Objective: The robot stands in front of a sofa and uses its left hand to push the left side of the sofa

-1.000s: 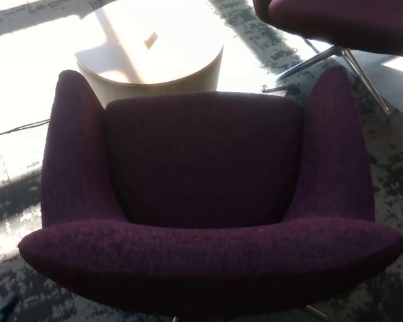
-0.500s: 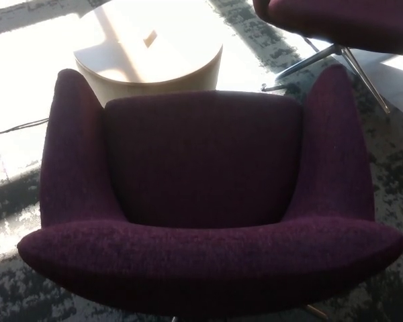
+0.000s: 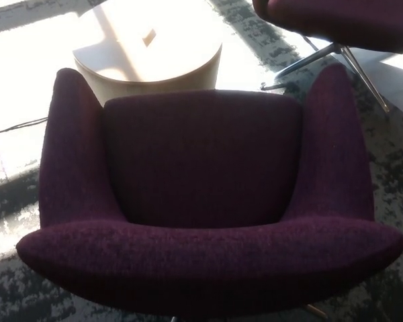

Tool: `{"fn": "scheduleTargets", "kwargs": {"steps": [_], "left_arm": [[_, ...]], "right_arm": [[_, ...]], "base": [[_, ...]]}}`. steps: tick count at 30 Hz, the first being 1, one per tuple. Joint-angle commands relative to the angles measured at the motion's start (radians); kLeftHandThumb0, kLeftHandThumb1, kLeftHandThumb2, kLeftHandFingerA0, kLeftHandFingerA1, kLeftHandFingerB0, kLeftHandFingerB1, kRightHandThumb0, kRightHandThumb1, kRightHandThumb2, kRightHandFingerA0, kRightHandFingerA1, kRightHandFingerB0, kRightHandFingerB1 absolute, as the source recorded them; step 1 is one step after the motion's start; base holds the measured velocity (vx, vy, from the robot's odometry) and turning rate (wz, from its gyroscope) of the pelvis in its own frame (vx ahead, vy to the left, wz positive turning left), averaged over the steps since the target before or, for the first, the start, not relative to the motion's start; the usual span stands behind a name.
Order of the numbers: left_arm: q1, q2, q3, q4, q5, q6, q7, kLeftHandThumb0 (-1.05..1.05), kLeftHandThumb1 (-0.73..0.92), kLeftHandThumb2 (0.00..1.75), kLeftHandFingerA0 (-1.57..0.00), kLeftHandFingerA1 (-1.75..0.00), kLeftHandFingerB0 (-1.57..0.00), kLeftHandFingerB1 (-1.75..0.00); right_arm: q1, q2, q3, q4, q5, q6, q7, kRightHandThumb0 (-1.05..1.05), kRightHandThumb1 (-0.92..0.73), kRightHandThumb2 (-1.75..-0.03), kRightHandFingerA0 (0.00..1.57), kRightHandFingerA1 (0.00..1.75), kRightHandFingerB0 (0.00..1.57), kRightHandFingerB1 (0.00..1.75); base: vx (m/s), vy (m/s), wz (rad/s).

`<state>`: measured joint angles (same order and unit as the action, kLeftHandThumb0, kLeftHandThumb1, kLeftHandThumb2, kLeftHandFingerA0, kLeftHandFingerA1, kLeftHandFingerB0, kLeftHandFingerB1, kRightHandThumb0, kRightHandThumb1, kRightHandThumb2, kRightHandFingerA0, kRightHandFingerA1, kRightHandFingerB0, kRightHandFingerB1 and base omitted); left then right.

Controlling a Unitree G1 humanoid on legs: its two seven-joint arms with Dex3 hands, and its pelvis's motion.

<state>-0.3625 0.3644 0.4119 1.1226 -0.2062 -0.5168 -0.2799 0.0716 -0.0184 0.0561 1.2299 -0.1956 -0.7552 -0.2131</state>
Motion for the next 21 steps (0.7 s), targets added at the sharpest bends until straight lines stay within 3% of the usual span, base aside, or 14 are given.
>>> {"fn": "scheduleTargets", "kwargs": {"steps": [1,2,3,7,8,13,15,17,18,19,21], "left_arm": [[-0.072,0.042,-0.075,0.054,0.052,0.122,-0.035,-0.88,0.86,1.03,0.00,-0.05,0.00,-0.06],[-0.082,0.041,-0.082,0.062,0.053,0.131,-0.033,-0.88,0.85,1.02,0.00,-0.06,0.00,-0.06],[-0.099,0.041,-0.098,0.074,0.058,0.142,-0.040,-0.84,0.92,1.28,0.00,-0.16,0.00,-0.12],[-0.144,0.032,-0.147,0.100,0.077,0.188,-0.037,-0.87,0.90,1.29,0.00,-0.16,0.00,-0.12],[-0.150,0.031,-0.161,0.107,0.084,0.194,-0.039,-0.88,0.91,1.30,0.00,-0.15,0.00,-0.11],[-0.157,0.028,-0.208,0.132,0.105,0.216,-0.039,-0.89,0.92,1.31,0.00,-0.14,0.00,-0.09],[-0.156,0.029,-0.243,0.148,0.132,0.246,-0.043,-0.84,0.92,1.32,0.00,-0.16,0.00,-0.11],[-0.155,0.026,-0.256,0.153,0.139,0.250,-0.042,-0.85,0.92,1.33,0.00,-0.16,0.00,-0.11],[-0.153,0.023,-0.267,0.154,0.141,0.249,-0.049,-0.94,0.87,1.08,0.00,-0.06,0.00,-0.02],[-0.152,0.021,-0.279,0.154,0.149,0.246,-0.049,-0.87,0.92,1.34,0.00,-0.15,0.00,-0.09],[-0.152,0.017,-0.285,0.151,0.150,0.249,-0.048,-0.87,0.91,1.34,0.00,-0.14,0.00,-0.09]], "right_arm": [[0.003,-0.008,-0.004,0.005,-0.001,-0.013,-0.007,-0.58,-0.70,-0.62,0.63,0.52,0.48,0.38],[0.004,-0.008,-0.003,0.005,-0.002,-0.014,-0.009,-0.57,-0.70,-0.61,0.64,0.52,0.48,0.38],[0.004,-0.009,0.001,0.005,-0.008,-0.014,-0.013,-0.60,-0.57,-0.93,0.58,0.62,0.40,0.52],[0.000,-0.005,-0.006,0.002,0.004,-0.009,-0.004,-0.60,-0.57,-0.92,0.61,0.63,0.42,0.52],[-0.001,-0.007,-0.004,0.002,0.001,-0.009,-0.005,-0.59,-0.71,-0.62,0.65,0.54,0.47,0.38],[0.001,-0.011,0.004,0.007,-0.009,-0.015,-0.009,-0.60,-0.72,-0.62,0.65,0.53,0.48,0.38],[0.004,-0.008,0.002,0.006,-0.005,-0.012,-0.005,-0.57,-0.70,-0.61,0.67,0.61,0.49,0.38],[0.004,-0.010,0.005,0.005,-0.010,-0.005,-0.011,-0.58,-0.71,-0.61,0.67,0.60,0.49,0.38],[0.004,-0.011,0.009,0.006,-0.017,-0.005,-0.022,-0.60,-0.58,-0.93,0.60,0.65,0.41,0.52],[0.004,-0.014,0.015,0.006,-0.025,-0.008,-0.031,-0.59,-0.58,-0.92,0.61,0.64,0.42,0.52],[0.004,-0.014,0.017,0.006,-0.024,-0.008,-0.031,-0.61,-0.58,-0.93,0.60,0.62,0.42,0.52]], "base": [[0.00,0.000,0.00],[0.00,0.000,0.00],[0.00,0.000,0.00],[0.00,0.000,0.00],[0.00,0.000,0.00],[0.00,0.000,0.00],[0.00,0.000,0.00],[0.00,0.000,0.00],[0.00,0.000,0.00],[0.00,0.000,0.00],[0.00,0.000,0.00]]}}
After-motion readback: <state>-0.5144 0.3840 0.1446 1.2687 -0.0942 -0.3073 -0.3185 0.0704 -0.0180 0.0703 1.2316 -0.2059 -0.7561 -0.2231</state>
